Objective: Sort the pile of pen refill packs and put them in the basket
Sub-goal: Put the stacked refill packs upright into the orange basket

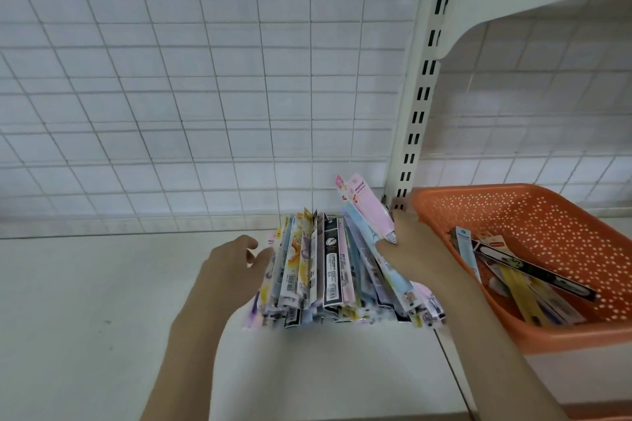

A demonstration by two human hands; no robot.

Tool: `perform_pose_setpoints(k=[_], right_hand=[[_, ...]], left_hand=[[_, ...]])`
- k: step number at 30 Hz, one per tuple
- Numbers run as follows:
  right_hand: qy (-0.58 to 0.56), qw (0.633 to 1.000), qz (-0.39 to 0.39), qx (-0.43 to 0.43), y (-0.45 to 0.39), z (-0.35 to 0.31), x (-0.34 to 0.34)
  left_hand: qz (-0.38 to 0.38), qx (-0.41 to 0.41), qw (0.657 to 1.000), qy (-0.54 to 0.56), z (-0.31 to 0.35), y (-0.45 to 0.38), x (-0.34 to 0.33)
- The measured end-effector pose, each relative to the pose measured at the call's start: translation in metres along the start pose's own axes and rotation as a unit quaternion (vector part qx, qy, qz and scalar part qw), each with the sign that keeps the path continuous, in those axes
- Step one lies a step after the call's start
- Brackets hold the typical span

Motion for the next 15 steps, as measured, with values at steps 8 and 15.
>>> perform_pose_setpoints(k=[8, 15], right_hand=[[-0.06, 0.998, 0.034, 0.002, 0.01, 0.005, 0.013], [-0.071, 0.995, 0.072, -0.003, 0.021, 0.007, 0.015]], left_hand=[[-0.144, 0.018, 0.984, -0.106, 0.041, -0.018, -0.061], [-0.106, 0.049, 0.993, -0.033, 0.03, -0.02, -0.058]])
Point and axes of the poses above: each hand's wrist, its own y-axis away from the middle knuckle, its own x-axis out of the back of the hand, z = x × y, the point moved 8 cm from there along -y, towards the middle knuckle, and after that the axes turned 5 degrees about y, right-handed, at the moved point
